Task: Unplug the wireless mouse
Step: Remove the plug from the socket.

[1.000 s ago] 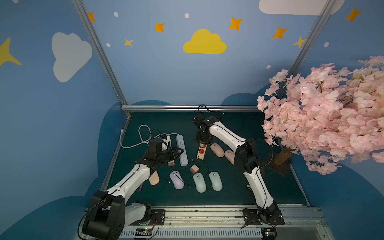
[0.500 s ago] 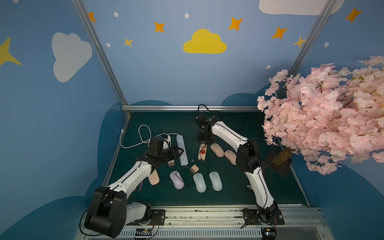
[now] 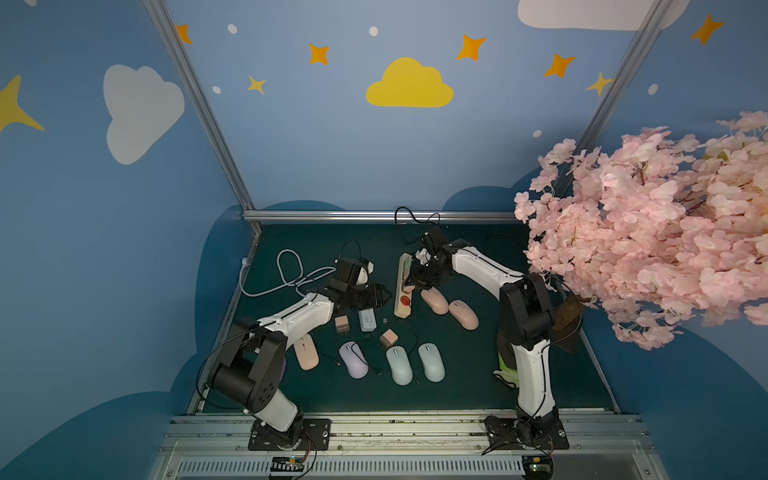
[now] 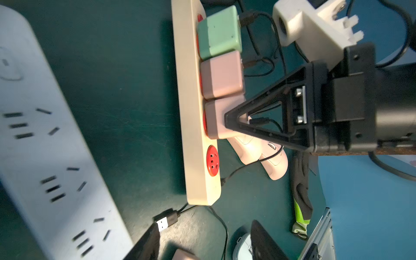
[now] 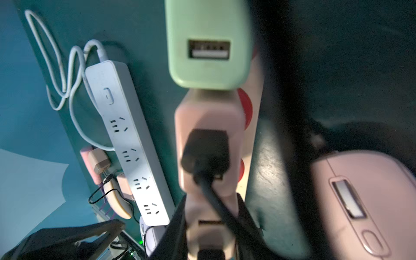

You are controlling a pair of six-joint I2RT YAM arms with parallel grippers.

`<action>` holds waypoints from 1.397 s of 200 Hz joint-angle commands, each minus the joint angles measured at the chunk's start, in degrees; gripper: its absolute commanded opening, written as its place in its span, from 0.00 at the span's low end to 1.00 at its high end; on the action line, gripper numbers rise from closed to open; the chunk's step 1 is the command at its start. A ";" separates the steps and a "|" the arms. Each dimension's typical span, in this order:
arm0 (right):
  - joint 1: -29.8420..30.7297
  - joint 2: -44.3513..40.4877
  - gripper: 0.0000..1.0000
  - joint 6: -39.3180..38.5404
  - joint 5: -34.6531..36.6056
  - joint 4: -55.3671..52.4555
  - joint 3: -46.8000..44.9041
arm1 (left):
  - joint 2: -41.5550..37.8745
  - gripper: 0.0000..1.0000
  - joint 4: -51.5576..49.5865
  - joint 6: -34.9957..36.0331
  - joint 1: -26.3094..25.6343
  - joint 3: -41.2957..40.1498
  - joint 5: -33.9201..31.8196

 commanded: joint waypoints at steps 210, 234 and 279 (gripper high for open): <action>-4.99 -5.04 0.00 5.29 -15.94 18.21 -13.17 | 22.13 0.49 -5.29 5.15 -3.41 14.75 3.49; -5.06 -5.70 0.00 5.12 -15.94 18.29 -13.94 | 22.32 0.39 -3.97 3.58 -2.52 13.53 3.99; -5.21 -6.70 0.00 4.12 -16.77 18.52 -14.91 | 22.36 0.07 -3.53 2.23 -1.36 12.19 3.61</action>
